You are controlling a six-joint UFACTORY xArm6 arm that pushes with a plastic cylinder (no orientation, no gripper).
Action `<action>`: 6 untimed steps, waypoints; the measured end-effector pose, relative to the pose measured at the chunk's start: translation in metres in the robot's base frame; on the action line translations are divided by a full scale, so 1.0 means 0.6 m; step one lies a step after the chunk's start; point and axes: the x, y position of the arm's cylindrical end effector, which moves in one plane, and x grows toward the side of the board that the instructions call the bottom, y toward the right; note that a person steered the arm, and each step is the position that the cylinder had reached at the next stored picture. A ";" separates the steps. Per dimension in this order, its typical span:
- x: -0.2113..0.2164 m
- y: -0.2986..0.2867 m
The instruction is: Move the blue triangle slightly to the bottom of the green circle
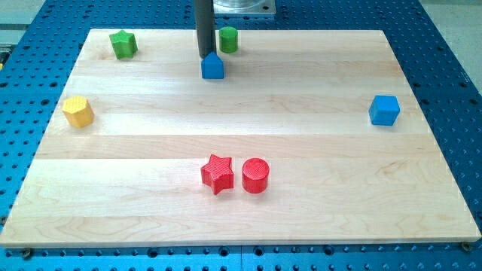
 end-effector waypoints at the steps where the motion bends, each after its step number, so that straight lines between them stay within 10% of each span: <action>1: 0.073 -0.136; 2: 0.187 -0.072; 3: 0.068 0.010; 5: 0.180 -0.345; 6: 0.072 -0.407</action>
